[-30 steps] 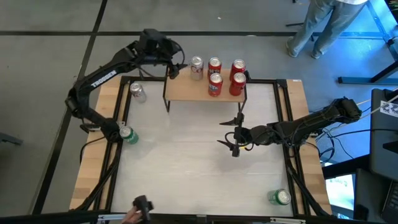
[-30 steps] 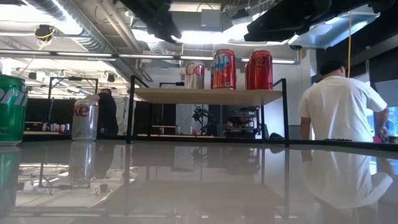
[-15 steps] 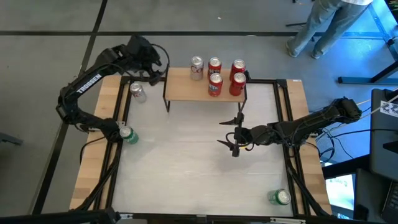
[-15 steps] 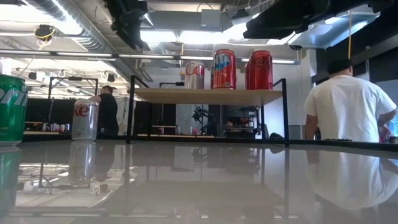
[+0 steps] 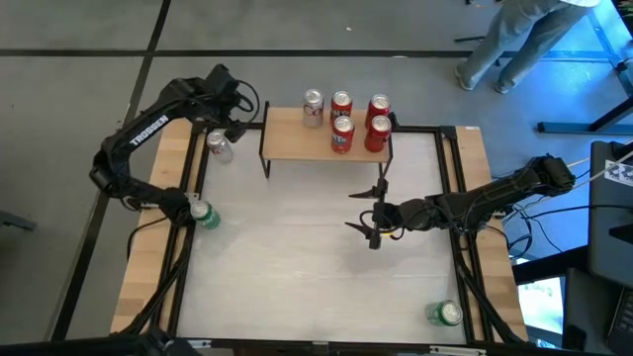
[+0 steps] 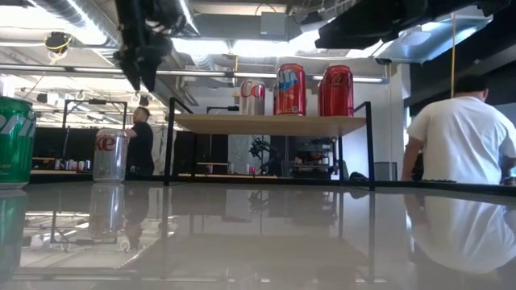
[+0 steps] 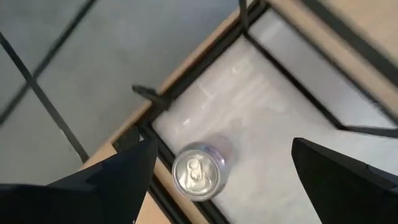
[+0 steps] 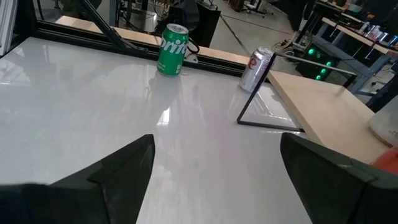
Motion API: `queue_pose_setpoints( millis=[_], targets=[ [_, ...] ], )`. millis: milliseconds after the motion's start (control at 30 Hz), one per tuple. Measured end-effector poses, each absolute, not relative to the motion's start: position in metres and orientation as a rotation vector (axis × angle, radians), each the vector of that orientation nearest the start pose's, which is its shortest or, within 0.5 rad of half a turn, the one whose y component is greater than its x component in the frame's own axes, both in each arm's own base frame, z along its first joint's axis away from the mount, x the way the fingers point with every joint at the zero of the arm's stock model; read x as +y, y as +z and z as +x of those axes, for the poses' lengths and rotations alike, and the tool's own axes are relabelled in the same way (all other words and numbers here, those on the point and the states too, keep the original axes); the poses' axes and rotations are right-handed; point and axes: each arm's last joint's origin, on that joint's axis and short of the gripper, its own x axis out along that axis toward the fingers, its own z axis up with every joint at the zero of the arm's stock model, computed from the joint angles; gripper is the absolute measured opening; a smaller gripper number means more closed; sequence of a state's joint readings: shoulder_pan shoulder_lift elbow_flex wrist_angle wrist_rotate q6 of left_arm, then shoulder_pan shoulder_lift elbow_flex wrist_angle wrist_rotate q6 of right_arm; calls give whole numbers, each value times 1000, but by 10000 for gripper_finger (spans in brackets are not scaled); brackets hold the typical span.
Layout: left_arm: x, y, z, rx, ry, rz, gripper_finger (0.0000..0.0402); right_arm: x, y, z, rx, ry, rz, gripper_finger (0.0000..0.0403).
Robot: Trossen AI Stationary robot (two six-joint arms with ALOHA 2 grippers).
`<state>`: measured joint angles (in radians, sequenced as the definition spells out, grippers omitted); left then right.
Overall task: Place canned beverage on shelf
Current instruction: Put the silver soda can on the shelf and align with the other silver soda can
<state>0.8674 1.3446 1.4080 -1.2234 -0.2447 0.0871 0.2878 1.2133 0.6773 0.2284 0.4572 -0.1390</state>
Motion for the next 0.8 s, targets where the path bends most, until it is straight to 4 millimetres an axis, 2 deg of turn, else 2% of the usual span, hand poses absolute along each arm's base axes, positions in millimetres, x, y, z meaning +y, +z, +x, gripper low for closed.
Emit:
queue_pose_setpoints(
  millis=[333,633,800],
  targets=[
    [215,302,146,1354,963,-455,364,61,250,251,292,-145,-270,344],
    [218,278,137,1411,947,-565,363,61,249,251,300,-145,-269,344],
    [220,274,137,1383,975,-564,363,61,249,251,300,-146,-264,344]
  ],
)
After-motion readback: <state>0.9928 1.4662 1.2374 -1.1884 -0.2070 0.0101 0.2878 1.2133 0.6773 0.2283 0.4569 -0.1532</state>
